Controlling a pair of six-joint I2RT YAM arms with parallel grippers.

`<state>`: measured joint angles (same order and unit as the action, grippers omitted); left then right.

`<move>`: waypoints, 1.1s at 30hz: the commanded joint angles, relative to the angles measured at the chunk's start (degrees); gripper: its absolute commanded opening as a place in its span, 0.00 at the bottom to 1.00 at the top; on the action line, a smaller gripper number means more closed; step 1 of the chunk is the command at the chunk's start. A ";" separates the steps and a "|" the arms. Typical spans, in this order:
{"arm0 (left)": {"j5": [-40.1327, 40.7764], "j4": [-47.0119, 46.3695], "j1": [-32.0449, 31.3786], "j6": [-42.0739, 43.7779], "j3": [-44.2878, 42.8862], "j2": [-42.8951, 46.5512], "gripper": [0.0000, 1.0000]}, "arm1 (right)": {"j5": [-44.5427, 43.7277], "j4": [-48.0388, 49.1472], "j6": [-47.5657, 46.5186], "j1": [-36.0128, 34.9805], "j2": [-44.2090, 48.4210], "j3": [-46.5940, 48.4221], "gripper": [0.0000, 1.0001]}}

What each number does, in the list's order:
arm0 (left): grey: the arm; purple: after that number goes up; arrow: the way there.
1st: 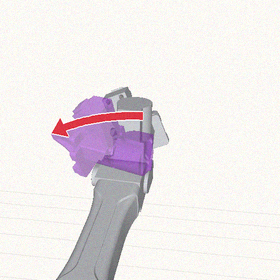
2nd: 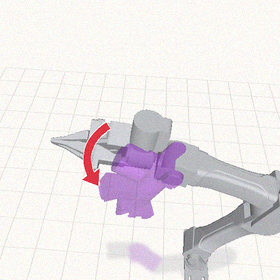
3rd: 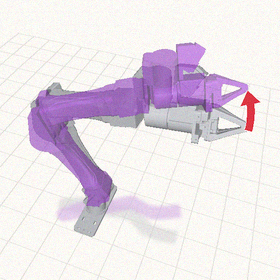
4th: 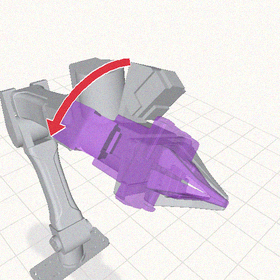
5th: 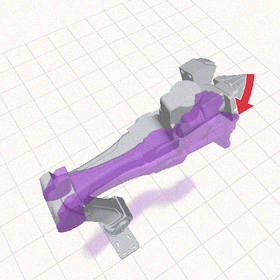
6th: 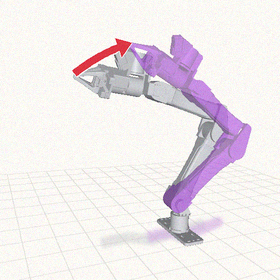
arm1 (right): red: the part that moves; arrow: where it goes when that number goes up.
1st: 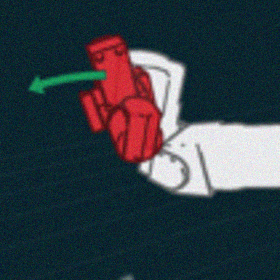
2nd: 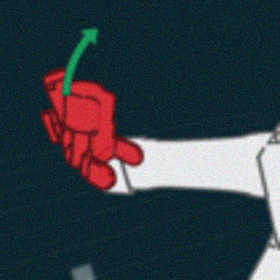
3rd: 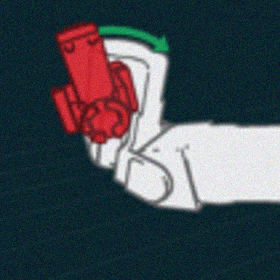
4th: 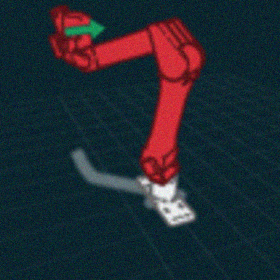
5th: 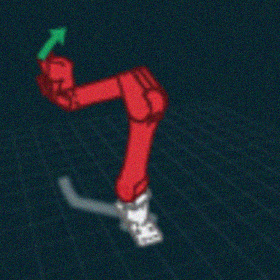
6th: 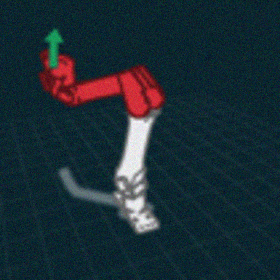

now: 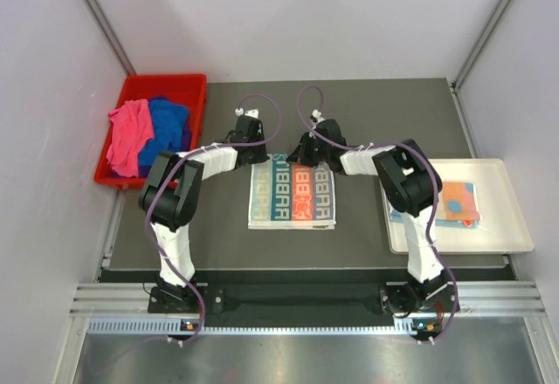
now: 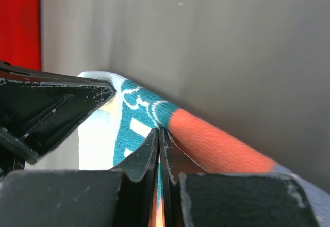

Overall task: Fold and stack the towels
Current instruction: Fold the towel

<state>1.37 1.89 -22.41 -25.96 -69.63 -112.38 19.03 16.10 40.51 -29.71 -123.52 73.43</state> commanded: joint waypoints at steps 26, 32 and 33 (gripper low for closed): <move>2.68 -0.13 2.81 2.13 -0.16 2.51 0.19 | 1.54 -0.18 -8.34 16.00 14.62 -14.72 0.02; 2.76 1.80 2.99 3.72 -2.97 4.62 0.37 | -1.09 -4.31 -11.15 16.62 18.49 -13.14 0.06; 2.94 2.24 2.99 3.72 -3.76 5.06 0.39 | -1.44 -5.45 -11.68 16.62 19.10 -12.96 0.07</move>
<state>2.81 3.18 -19.90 -23.83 -70.17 -111.46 19.92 13.02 32.23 -13.89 -108.79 58.83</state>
